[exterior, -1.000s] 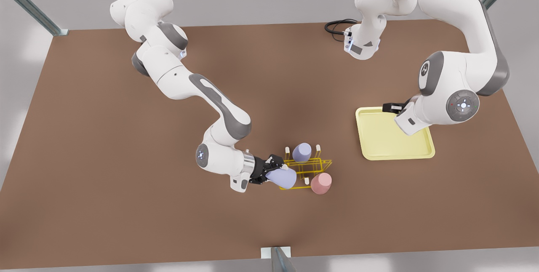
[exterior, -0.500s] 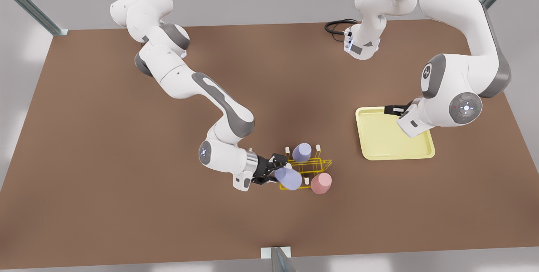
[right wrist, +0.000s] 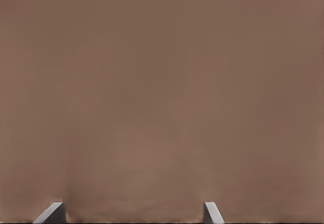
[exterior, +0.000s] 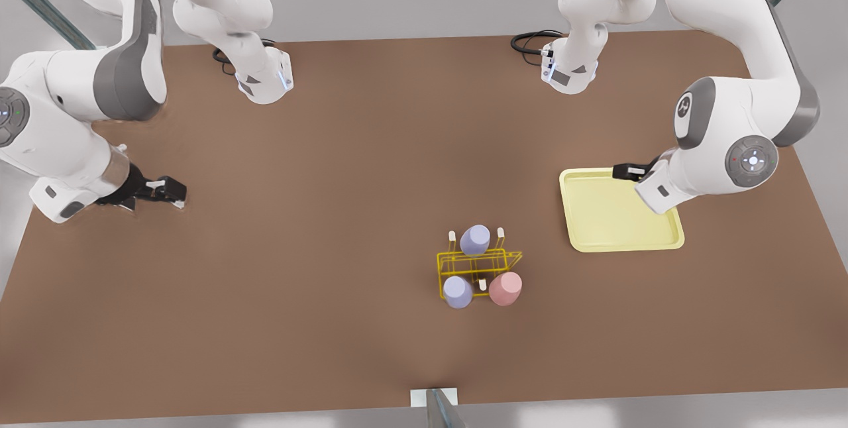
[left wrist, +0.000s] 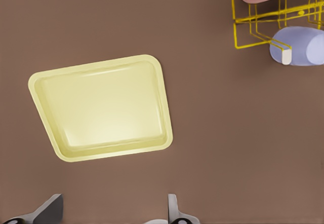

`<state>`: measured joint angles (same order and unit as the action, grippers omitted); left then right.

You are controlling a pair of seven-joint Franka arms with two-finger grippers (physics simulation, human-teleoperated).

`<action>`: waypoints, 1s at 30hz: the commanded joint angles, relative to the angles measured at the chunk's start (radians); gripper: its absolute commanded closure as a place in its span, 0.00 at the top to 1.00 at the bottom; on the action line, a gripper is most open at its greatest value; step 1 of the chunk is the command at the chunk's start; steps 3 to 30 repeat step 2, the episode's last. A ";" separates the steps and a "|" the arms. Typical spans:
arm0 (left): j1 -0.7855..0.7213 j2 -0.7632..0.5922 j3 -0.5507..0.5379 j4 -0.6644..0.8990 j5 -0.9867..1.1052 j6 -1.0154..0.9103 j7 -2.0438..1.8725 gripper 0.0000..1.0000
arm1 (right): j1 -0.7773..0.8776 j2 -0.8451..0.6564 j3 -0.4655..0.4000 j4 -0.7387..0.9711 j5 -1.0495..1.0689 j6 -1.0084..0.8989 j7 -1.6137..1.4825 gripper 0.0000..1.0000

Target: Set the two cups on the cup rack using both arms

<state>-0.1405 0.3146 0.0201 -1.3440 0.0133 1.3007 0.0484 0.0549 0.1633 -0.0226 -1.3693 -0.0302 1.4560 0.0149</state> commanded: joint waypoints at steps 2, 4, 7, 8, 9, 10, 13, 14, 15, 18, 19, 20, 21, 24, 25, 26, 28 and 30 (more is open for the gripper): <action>0.002 0.000 0.000 0.000 0.001 -0.003 0.080 1.00 | -0.020 -0.087 0.016 -0.097 -0.033 -0.154 0.140 1.00; 0.002 0.000 0.000 0.000 0.001 -0.003 0.080 1.00 | -0.020 -0.087 0.016 -0.097 -0.033 -0.154 0.140 1.00; 0.002 0.000 0.000 0.000 0.001 -0.003 0.080 1.00 | -0.020 -0.087 0.016 -0.097 -0.033 -0.154 0.140 1.00; 0.002 0.000 0.000 0.000 0.001 -0.003 0.080 1.00 | -0.020 -0.087 0.016 -0.097 -0.033 -0.154 0.140 1.00; 0.002 0.000 0.000 0.000 0.001 -0.003 0.080 1.00 | -0.020 -0.087 0.016 -0.097 -0.033 -0.154 0.140 1.00; 0.002 0.000 0.000 0.000 0.001 -0.003 0.080 1.00 | -0.020 -0.087 0.016 -0.097 -0.033 -0.154 0.140 1.00; 0.002 0.000 0.000 0.000 0.001 -0.003 0.080 1.00 | -0.020 -0.087 0.016 -0.097 -0.033 -0.154 0.140 1.00; 0.002 0.000 0.000 0.000 0.001 -0.003 0.080 1.00 | -0.020 -0.087 0.016 -0.097 -0.033 -0.154 0.140 1.00; 0.002 0.000 0.000 0.000 0.001 -0.003 0.080 1.00 | -0.020 -0.087 0.016 -0.097 -0.033 -0.154 0.140 1.00; 0.002 0.000 0.000 0.000 0.001 -0.003 0.080 1.00 | -0.020 -0.087 0.016 -0.097 -0.033 -0.154 0.140 1.00; 0.002 0.000 0.000 0.000 0.001 -0.003 0.080 1.00 | -0.020 -0.087 0.016 -0.097 -0.033 -0.154 0.140 1.00; 0.002 0.000 0.000 0.000 0.001 -0.003 0.080 1.00 | -0.020 -0.087 0.016 -0.097 -0.033 -0.154 0.140 1.00; 0.002 0.000 0.000 0.000 0.001 -0.003 0.080 1.00 | -0.020 -0.087 0.016 -0.097 -0.033 -0.154 0.140 1.00; 0.002 0.000 0.000 0.000 0.001 -0.003 0.080 1.00 | -0.020 -0.087 0.016 -0.097 -0.033 -0.154 0.140 1.00; 0.002 0.000 0.000 0.000 0.001 -0.003 0.080 1.00 | -0.020 -0.087 0.016 -0.097 -0.033 -0.154 0.140 1.00; 0.002 0.000 0.000 0.000 0.001 -0.003 0.080 1.00 | -0.020 -0.087 0.016 -0.097 -0.033 -0.154 0.140 1.00; 0.002 0.000 0.000 0.000 0.001 -0.003 0.080 1.00 | -0.020 -0.087 0.016 -0.097 -0.033 -0.154 0.140 1.00; 0.002 0.000 0.000 0.000 0.001 -0.003 0.080 1.00 | -0.020 -0.087 0.016 -0.097 -0.033 -0.154 0.140 1.00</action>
